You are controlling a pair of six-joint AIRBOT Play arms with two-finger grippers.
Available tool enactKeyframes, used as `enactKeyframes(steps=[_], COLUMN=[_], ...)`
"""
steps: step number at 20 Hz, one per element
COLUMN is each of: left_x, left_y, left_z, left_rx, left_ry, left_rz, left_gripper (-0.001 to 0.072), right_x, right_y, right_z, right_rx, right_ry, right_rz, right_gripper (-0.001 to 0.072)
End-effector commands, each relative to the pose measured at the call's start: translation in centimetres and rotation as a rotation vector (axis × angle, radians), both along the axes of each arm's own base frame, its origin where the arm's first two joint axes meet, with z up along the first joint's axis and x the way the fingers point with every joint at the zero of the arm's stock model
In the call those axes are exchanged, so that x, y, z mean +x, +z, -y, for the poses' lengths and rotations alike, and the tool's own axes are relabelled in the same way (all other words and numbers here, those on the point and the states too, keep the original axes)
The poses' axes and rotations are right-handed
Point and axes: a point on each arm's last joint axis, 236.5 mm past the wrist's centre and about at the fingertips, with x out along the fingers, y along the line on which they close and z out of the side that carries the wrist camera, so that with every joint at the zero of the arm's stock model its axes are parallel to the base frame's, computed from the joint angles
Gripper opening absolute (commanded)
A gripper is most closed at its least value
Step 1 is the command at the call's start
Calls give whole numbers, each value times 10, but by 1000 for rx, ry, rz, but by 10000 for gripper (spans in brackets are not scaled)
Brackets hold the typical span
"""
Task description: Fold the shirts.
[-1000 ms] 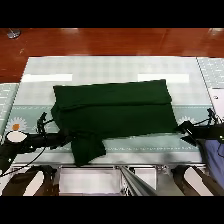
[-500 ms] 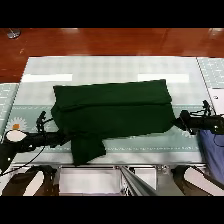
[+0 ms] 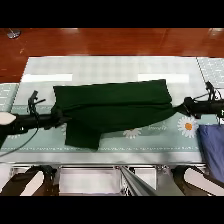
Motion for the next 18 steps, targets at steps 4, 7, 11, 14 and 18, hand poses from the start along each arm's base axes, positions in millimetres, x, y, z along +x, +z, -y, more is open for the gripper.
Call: enactKeyframes(steps=[4, 7, 11, 14, 18], left_x=[102, 147, 185, 194, 199], left_y=[-8, -6, -4, -18, -35], left_z=[-33, -40, -40, -39, -43], left_rx=[57, 33, 22, 23, 24], left_ry=[37, 73, 11, -45, -39], left_rz=[42, 27, 28, -29, -68], left_gripper=[26, 26, 26, 26, 56], right_x=[89, 119, 142, 151, 169], right_y=[11, 12, 2, -9, -8], right_z=[6, 1, 1, 2, -12], right_rx=[-76, -70, -51, -36, 63], right_ry=[-10, 4, 19, 19, -13], right_rz=[42, 49, 33, 17, 64], right_gripper=[23, 23, 23, 23, 71])
